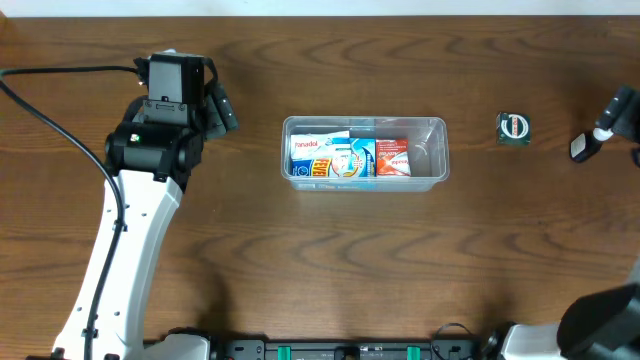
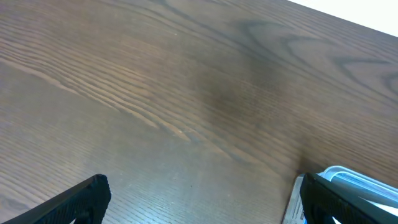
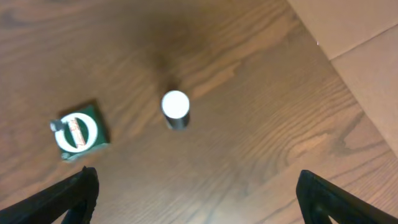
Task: Pack container
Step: 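Move right gripper to the black bottle and grasp it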
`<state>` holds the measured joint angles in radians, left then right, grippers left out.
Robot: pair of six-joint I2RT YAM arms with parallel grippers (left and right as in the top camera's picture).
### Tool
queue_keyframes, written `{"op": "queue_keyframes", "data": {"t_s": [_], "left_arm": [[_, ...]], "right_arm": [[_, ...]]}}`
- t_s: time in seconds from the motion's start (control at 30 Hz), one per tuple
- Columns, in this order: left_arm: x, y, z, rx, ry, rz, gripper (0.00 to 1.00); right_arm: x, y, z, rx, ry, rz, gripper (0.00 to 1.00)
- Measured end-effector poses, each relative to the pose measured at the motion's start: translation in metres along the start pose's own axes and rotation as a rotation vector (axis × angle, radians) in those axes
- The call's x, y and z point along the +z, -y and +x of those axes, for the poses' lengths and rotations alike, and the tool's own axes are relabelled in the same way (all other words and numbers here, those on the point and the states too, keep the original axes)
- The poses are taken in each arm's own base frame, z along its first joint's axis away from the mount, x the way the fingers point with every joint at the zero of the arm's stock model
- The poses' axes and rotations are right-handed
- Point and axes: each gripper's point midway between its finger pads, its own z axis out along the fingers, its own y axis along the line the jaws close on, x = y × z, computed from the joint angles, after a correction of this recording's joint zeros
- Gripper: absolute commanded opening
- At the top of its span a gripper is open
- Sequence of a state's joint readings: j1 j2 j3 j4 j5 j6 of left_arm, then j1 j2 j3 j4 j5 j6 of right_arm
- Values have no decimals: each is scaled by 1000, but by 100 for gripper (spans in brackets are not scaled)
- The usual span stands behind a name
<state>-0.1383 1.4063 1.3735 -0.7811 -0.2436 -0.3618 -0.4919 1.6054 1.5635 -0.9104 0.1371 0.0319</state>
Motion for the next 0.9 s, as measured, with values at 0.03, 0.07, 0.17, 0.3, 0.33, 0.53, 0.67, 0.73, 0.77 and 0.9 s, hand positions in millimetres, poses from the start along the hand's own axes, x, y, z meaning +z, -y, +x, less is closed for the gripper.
{"op": "queue_keyframes", "data": {"t_s": [0.03, 0.07, 0.17, 0.3, 0.33, 0.53, 0.67, 0.73, 0.77, 0.9], "left_arm": [[0, 0, 0, 0, 0, 0, 98], [0, 0, 0, 0, 0, 0, 98], [0, 0, 0, 0, 0, 0, 98], [0, 0, 0, 0, 0, 0, 98], [0, 0, 0, 0, 0, 0, 98], [0, 0, 0, 0, 0, 0, 98], [0, 0, 0, 0, 0, 0, 98], [0, 0, 0, 0, 0, 0, 98], [0, 0, 0, 0, 0, 0, 98], [0, 0, 0, 0, 0, 0, 98]], "right_arm": [[7, 2, 0, -3, -9, -5, 99], [13, 3, 0, -10, -15, -11, 99], [34, 2, 1, -49, -36, -28, 99], [68, -3, 3, -107, -62, -48, 99], [76, -5, 5, -121, -71, -54, 99], [117, -15, 22, -185, -138, -94, 98], [136, -23, 32, -211, -169, -131, 94], [143, -26, 35, -217, -178, -144, 92], [147, -26, 36, -220, -179, -148, 91], [157, -29, 36, -230, -172, -158, 82]]}}
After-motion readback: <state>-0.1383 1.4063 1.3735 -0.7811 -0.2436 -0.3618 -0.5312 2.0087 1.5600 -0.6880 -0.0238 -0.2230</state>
